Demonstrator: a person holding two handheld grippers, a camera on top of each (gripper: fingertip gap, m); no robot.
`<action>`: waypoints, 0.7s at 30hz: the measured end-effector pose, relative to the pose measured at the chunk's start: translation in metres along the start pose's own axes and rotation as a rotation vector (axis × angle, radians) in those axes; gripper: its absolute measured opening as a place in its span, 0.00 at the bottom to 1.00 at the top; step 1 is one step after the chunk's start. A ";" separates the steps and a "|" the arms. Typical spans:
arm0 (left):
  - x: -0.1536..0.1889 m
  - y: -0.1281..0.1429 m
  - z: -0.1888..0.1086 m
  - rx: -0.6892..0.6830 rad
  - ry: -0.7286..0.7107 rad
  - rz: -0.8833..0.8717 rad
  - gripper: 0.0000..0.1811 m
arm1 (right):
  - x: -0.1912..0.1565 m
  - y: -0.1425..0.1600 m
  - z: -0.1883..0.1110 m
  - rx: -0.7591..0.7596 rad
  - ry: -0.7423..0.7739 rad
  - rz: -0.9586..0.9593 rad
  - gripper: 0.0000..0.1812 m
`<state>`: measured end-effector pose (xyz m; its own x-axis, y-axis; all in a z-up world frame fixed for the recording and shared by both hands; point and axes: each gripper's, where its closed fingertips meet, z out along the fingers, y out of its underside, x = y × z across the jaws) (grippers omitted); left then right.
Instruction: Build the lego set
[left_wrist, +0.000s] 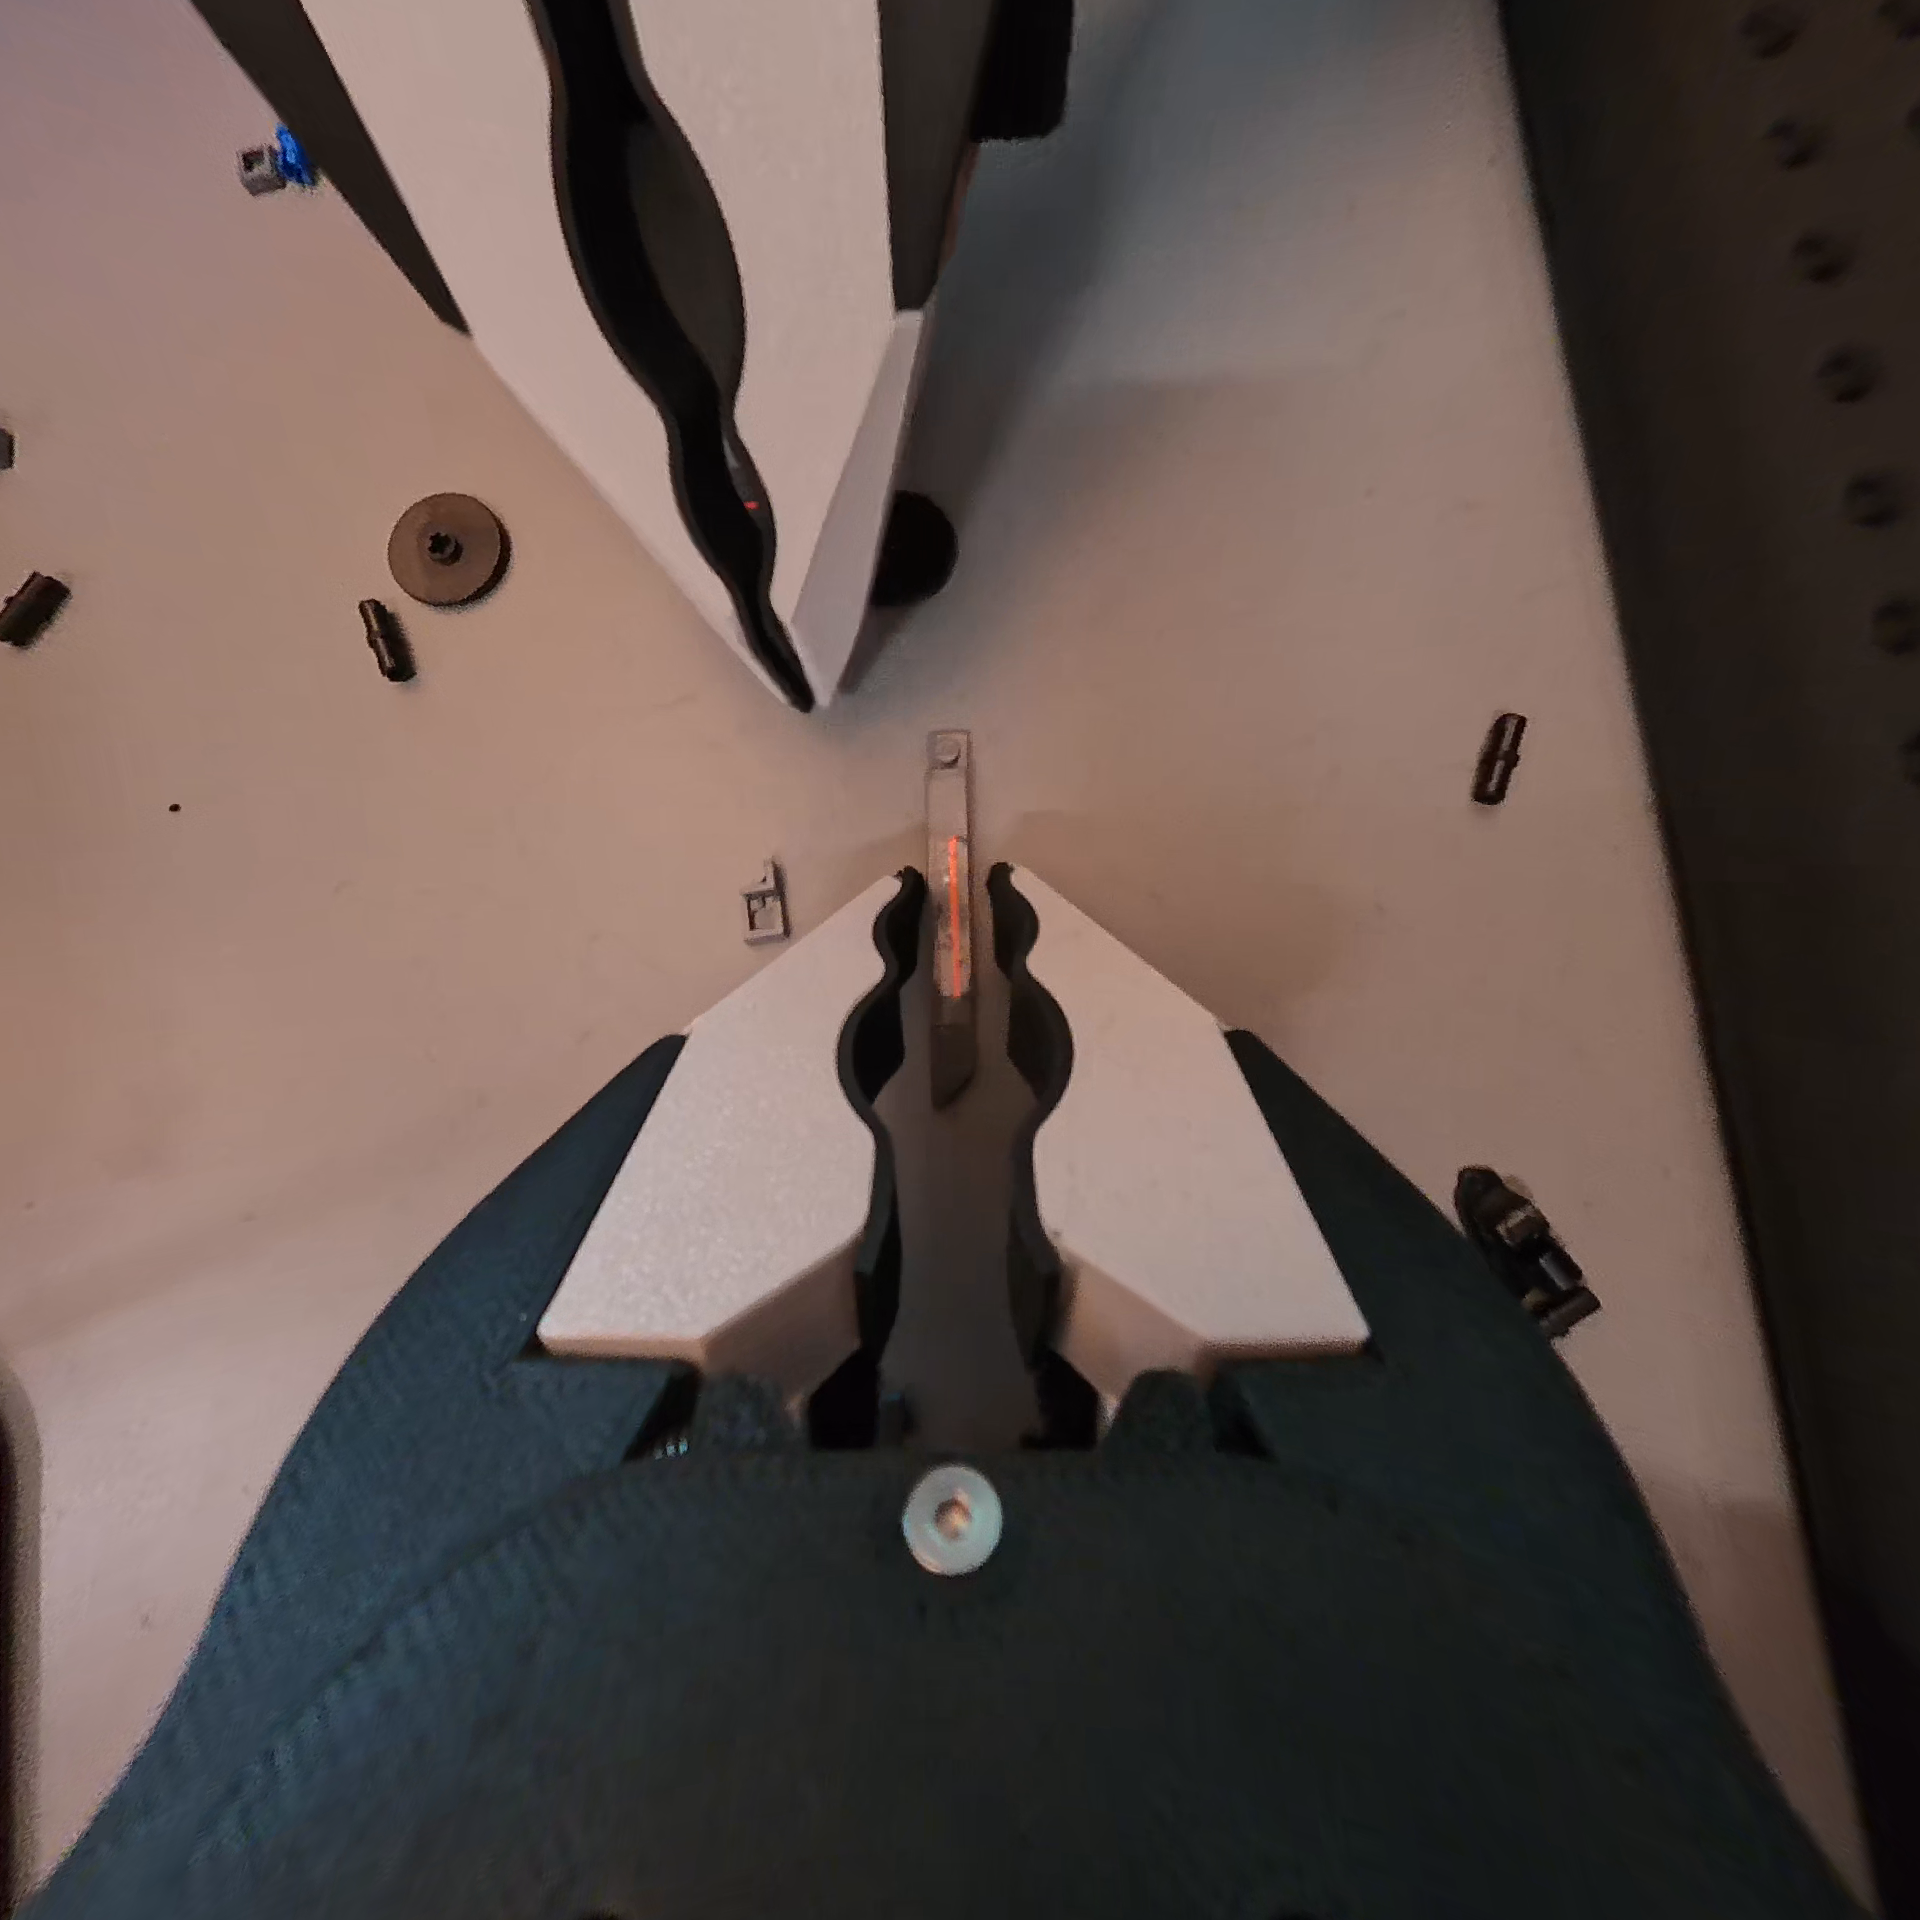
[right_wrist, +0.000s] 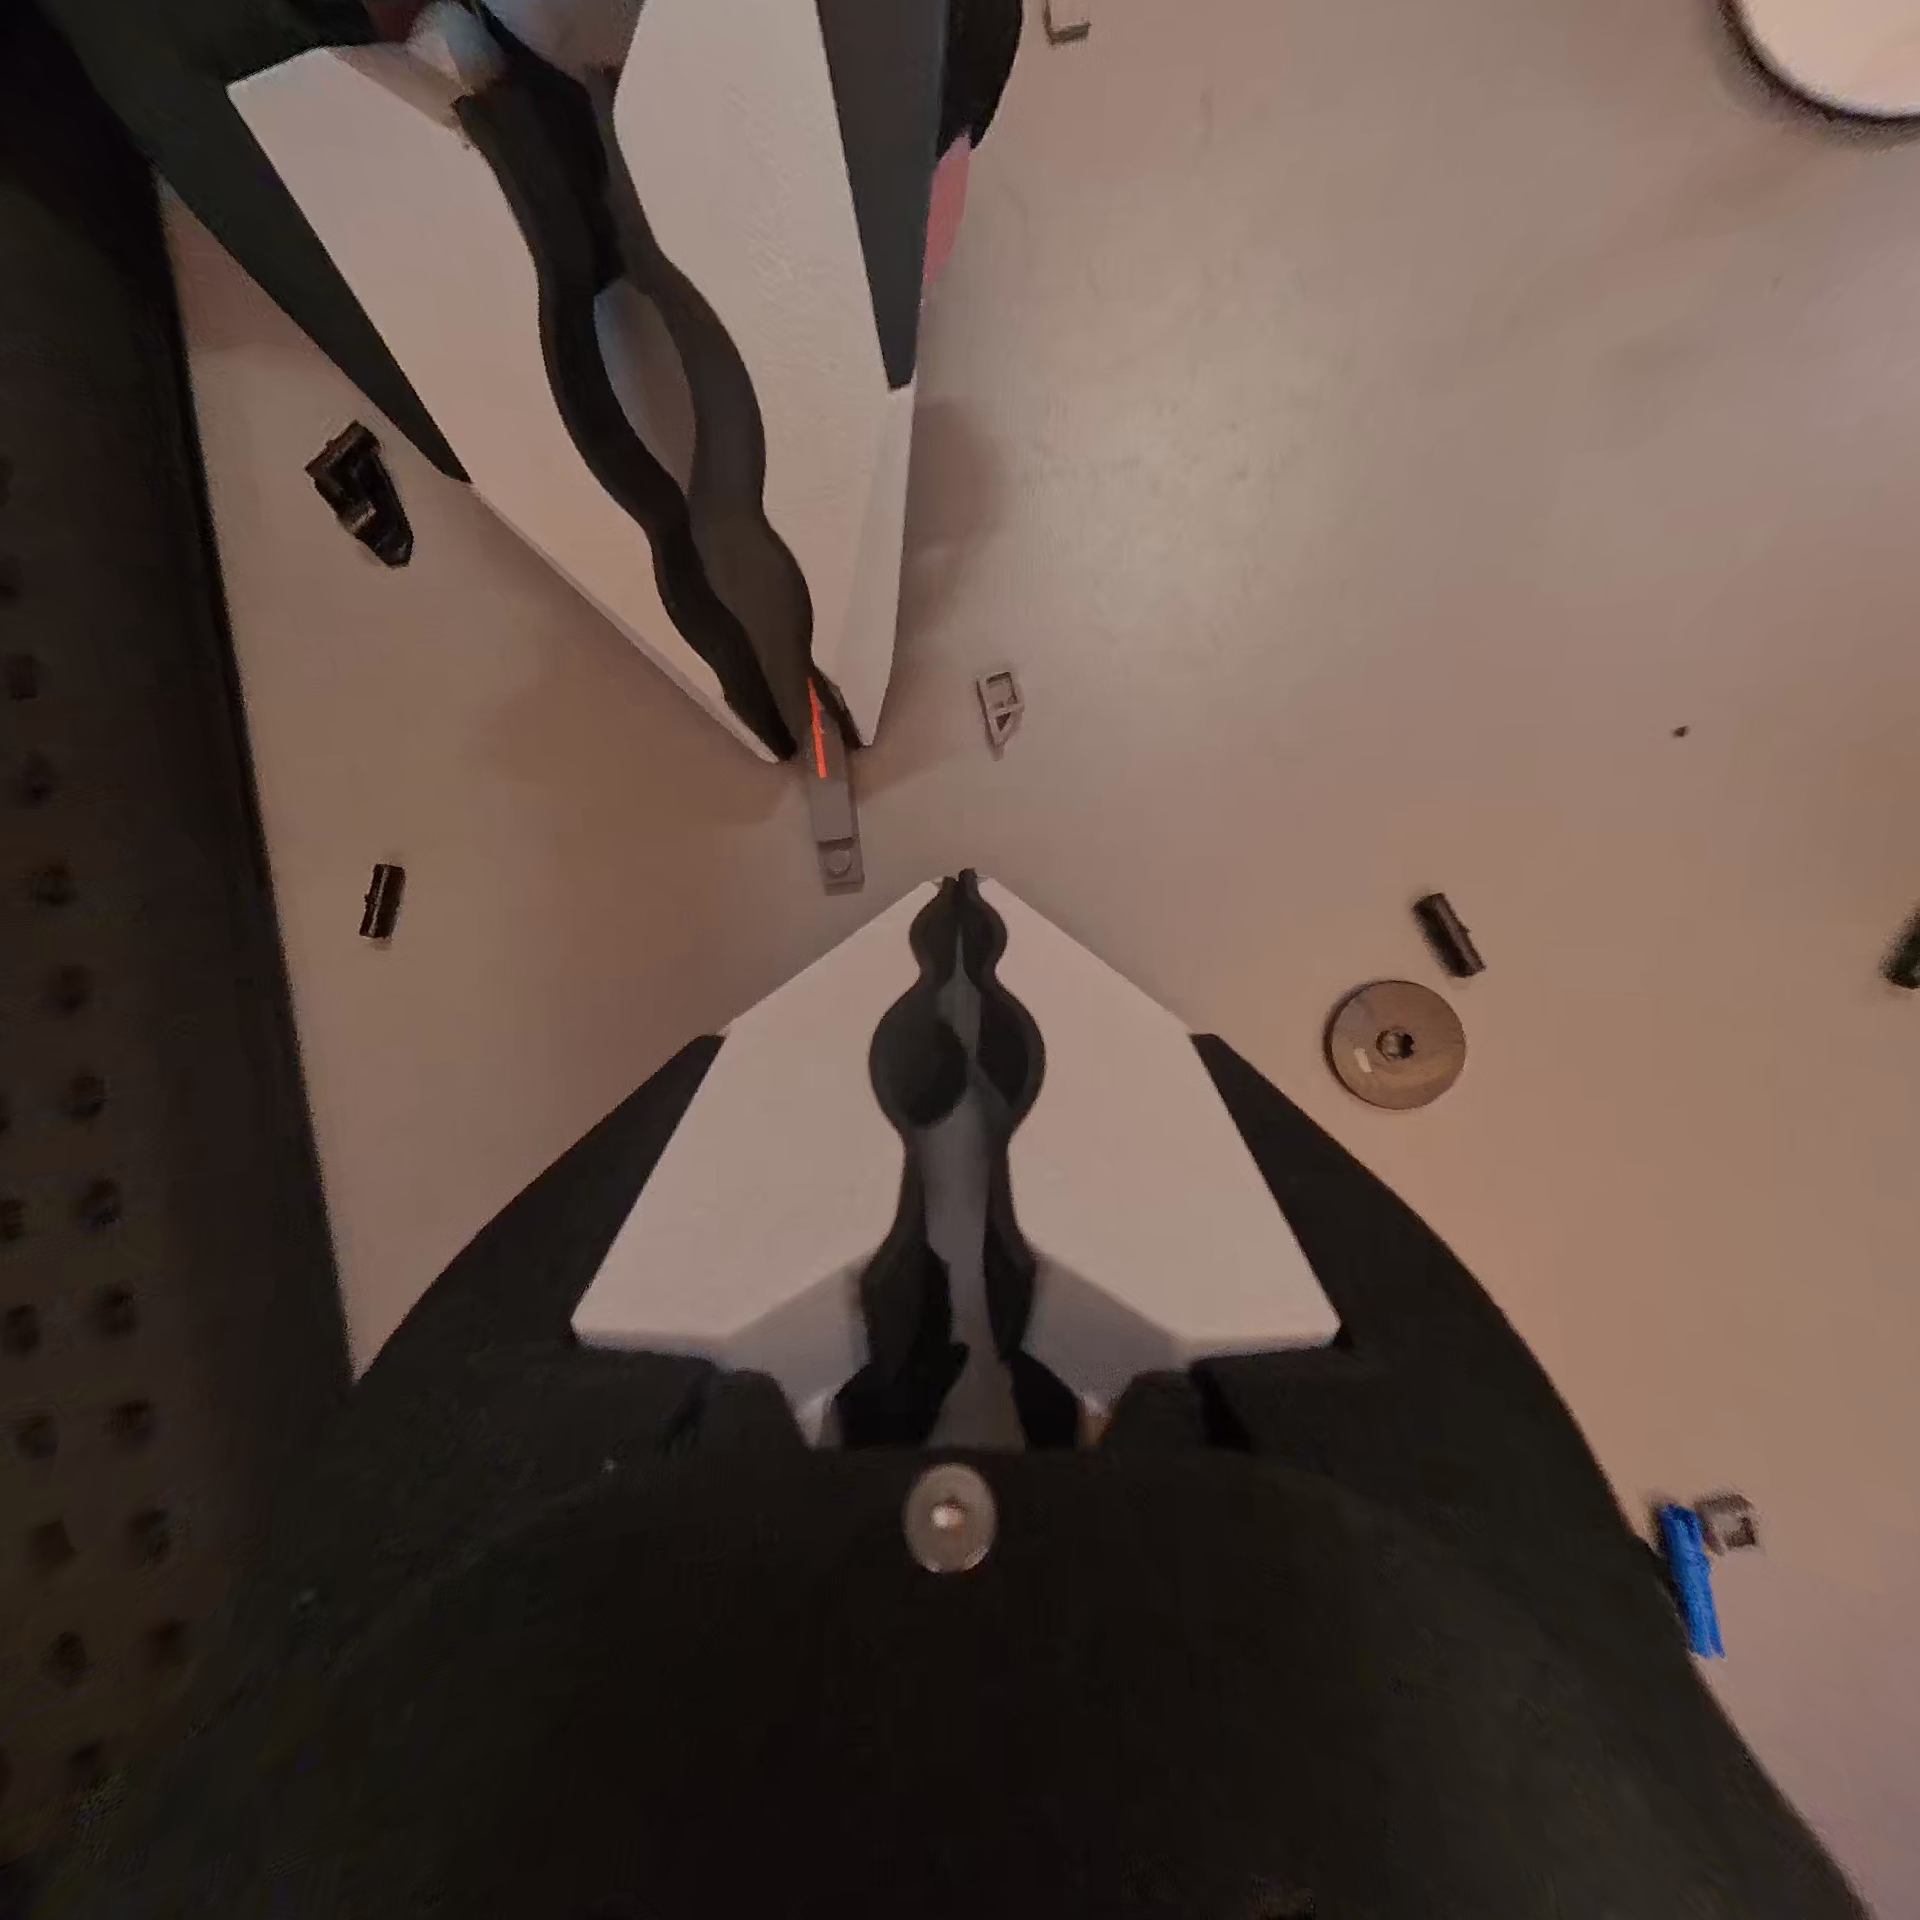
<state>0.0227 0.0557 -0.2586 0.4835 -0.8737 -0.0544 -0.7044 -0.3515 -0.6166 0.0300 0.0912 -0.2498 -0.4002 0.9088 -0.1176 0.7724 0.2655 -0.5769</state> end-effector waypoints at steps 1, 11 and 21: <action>-0.001 0.001 -0.002 -0.006 -0.005 0.000 0.07 | 0.000 -0.002 -0.002 0.013 0.002 0.003 0.00; -0.034 -0.003 -0.016 0.069 -0.139 -0.101 0.07 | 0.005 -0.006 0.001 0.028 0.037 -0.010 0.03; -0.035 0.003 0.000 0.027 -0.130 -0.092 0.00 | 0.004 -0.009 0.001 0.042 0.042 -0.030 0.03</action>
<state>0.0038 0.0850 -0.2587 0.6096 -0.7868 -0.0967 -0.6406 -0.4171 -0.6447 0.0210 0.0918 -0.2454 -0.4007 0.9138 -0.0662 0.7385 0.2794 -0.6136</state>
